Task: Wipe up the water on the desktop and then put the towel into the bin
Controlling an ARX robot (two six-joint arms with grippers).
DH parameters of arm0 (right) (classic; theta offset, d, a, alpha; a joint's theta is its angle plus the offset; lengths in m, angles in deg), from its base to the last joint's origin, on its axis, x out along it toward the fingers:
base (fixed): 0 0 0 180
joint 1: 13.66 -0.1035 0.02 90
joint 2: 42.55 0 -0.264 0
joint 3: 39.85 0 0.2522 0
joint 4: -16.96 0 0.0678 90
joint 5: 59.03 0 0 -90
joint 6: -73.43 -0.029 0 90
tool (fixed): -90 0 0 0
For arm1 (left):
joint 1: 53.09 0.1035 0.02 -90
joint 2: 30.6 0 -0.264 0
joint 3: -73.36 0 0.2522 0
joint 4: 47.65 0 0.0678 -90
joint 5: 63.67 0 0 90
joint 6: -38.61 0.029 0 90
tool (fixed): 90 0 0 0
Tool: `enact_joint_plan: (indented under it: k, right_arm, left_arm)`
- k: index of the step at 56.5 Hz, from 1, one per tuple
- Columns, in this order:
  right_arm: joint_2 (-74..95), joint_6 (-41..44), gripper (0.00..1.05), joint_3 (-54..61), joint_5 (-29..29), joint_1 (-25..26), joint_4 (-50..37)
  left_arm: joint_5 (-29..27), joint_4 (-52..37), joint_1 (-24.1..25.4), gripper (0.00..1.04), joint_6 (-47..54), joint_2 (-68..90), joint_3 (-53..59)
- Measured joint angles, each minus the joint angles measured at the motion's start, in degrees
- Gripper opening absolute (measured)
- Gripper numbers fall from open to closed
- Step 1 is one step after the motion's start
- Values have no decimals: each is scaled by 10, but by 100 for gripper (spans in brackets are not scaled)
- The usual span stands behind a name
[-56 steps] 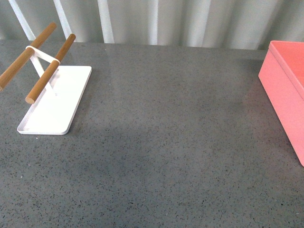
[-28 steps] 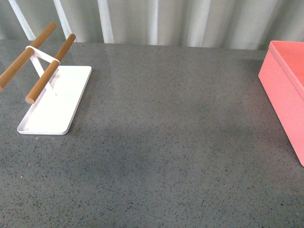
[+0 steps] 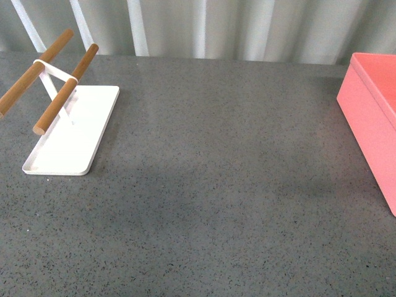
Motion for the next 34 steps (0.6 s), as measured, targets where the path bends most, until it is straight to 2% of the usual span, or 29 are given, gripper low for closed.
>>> enact_joint_plan:
  k: [34]
  right_arm:
    - [-171,-3,3,1,-1,0,159]
  left_arm:
    - [0,0,0,98,0,0,0]
